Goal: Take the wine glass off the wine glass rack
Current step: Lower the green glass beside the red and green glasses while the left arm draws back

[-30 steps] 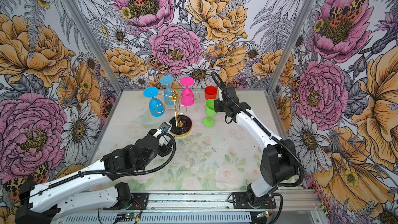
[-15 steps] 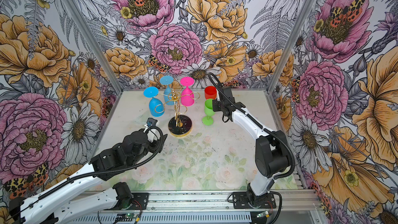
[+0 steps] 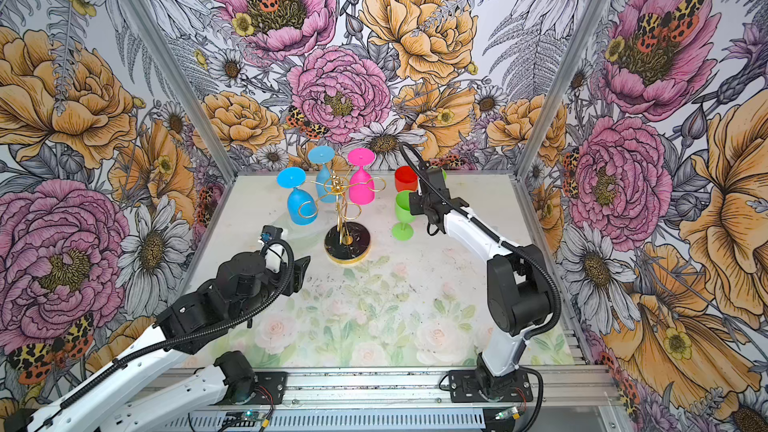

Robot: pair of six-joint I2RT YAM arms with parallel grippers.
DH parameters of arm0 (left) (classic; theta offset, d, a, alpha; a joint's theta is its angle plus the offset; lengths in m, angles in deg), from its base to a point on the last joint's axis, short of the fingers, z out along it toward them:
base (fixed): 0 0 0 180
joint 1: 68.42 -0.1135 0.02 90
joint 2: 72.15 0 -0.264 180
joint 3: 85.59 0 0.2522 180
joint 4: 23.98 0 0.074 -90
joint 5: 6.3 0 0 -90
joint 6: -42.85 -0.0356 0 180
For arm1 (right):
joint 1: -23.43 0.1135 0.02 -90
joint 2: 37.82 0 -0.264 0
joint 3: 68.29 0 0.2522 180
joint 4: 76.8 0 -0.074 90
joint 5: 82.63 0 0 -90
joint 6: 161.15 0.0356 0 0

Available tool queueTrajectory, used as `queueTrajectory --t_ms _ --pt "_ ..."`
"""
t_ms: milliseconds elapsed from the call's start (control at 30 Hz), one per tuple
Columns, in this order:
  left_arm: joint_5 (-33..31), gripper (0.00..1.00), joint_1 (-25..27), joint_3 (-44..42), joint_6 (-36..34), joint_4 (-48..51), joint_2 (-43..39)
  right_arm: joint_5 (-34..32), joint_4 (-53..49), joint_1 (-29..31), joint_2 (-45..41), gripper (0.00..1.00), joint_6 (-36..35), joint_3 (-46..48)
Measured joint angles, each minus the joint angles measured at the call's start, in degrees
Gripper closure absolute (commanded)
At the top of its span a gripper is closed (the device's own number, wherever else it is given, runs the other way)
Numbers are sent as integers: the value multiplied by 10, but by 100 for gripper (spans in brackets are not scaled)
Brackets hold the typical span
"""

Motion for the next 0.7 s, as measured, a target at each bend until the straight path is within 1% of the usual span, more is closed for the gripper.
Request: queueTrajectory --t_ms 333,700 --pt "5 26 -23 0 10 12 -20 -19 12 0 9 100 0 -2" --pt "6 26 -32 -5 10 23 -37 -29 18 0 27 100 0 -21"
